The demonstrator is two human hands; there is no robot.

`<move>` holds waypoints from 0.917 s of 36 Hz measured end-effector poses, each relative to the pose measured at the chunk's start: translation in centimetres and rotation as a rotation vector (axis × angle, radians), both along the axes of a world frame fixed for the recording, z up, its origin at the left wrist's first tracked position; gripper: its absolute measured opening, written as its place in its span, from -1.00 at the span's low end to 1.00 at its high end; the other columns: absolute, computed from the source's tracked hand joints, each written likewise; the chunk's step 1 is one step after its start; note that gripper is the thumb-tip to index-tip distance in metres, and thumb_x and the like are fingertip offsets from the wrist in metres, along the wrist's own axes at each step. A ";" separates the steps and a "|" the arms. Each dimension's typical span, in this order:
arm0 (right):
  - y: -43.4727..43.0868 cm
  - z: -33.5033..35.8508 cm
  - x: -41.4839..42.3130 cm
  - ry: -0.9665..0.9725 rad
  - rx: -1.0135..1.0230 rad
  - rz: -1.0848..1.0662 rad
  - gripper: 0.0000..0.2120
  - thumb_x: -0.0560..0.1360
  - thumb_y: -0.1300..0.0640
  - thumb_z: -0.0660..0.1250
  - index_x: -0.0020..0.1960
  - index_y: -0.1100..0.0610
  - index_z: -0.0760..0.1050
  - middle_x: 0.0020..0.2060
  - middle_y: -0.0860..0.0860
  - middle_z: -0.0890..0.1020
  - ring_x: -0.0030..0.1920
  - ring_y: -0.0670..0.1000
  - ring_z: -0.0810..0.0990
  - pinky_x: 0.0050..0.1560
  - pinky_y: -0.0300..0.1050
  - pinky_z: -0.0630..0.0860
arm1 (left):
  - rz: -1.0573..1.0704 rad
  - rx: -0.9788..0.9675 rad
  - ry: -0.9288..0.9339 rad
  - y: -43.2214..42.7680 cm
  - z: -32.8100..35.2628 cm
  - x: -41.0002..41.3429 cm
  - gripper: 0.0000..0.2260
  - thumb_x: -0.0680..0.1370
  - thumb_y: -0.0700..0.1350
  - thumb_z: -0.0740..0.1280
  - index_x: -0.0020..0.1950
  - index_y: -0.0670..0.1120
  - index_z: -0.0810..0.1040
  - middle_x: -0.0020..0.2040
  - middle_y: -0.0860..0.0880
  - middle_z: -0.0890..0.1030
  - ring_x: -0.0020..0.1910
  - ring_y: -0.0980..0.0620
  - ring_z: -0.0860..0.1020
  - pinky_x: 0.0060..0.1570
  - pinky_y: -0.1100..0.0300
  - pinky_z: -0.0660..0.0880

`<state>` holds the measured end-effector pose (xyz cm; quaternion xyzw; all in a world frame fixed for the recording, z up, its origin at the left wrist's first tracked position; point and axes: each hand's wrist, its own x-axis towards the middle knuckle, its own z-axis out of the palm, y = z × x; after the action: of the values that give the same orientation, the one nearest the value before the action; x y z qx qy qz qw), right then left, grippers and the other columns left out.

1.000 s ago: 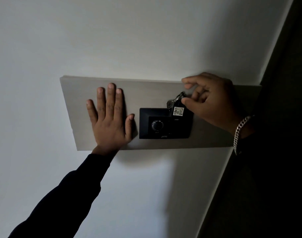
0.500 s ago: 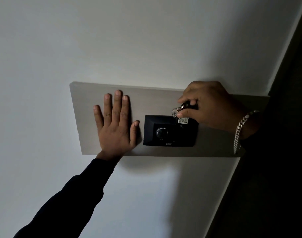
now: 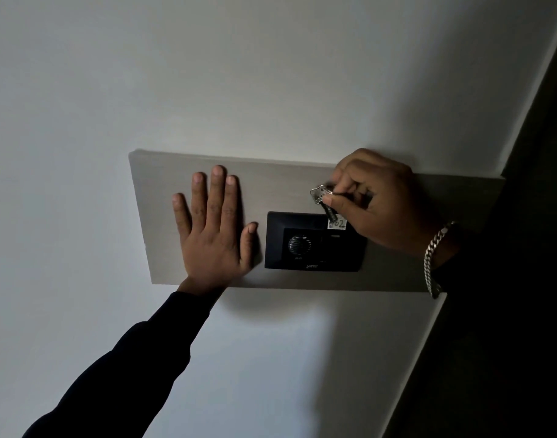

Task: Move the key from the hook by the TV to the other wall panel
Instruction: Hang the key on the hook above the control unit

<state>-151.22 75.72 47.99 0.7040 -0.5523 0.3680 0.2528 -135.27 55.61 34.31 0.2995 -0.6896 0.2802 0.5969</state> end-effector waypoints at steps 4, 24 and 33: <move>-0.2 -0.2 0.1 -0.001 -0.034 0.006 -0.79 0.35 0.26 0.52 -0.32 0.28 0.50 -0.23 0.13 0.63 -0.30 0.02 0.55 -0.27 -0.07 0.51 | -0.003 0.002 -0.005 0.0 0.0 0.0 -0.36 0.62 0.13 0.02 0.64 -0.15 0.10 0.68 -0.08 0.02 0.66 -0.19 0.05 0.56 -0.31 0.07; -0.3 -0.8 1.0 -0.030 -0.048 -0.088 -0.92 0.41 0.26 0.46 -0.21 0.26 0.61 -0.25 0.11 0.66 -0.18 0.08 0.54 -0.11 -0.03 0.48 | 0.000 -0.013 -0.015 -0.4 -0.1 0.1 -0.36 0.62 0.13 0.04 0.64 -0.15 0.12 0.68 -0.08 0.02 0.66 -0.21 0.08 0.62 -0.22 -0.07; -0.1 -0.9 0.7 0.024 -0.091 -0.148 -0.95 0.43 0.34 0.40 -0.21 0.30 0.60 -0.23 0.16 0.65 -0.20 0.13 0.57 -0.15 -0.02 0.48 | -0.020 0.003 -0.003 -0.1 0.0 0.2 -0.37 0.63 0.14 0.02 0.64 -0.16 0.11 0.66 -0.13 0.10 0.66 -0.19 0.06 0.58 -0.29 0.03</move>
<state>-150.48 75.65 47.06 0.6535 -0.5824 0.3644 0.3176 -135.11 55.50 34.31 0.2930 -0.6940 0.2736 0.5981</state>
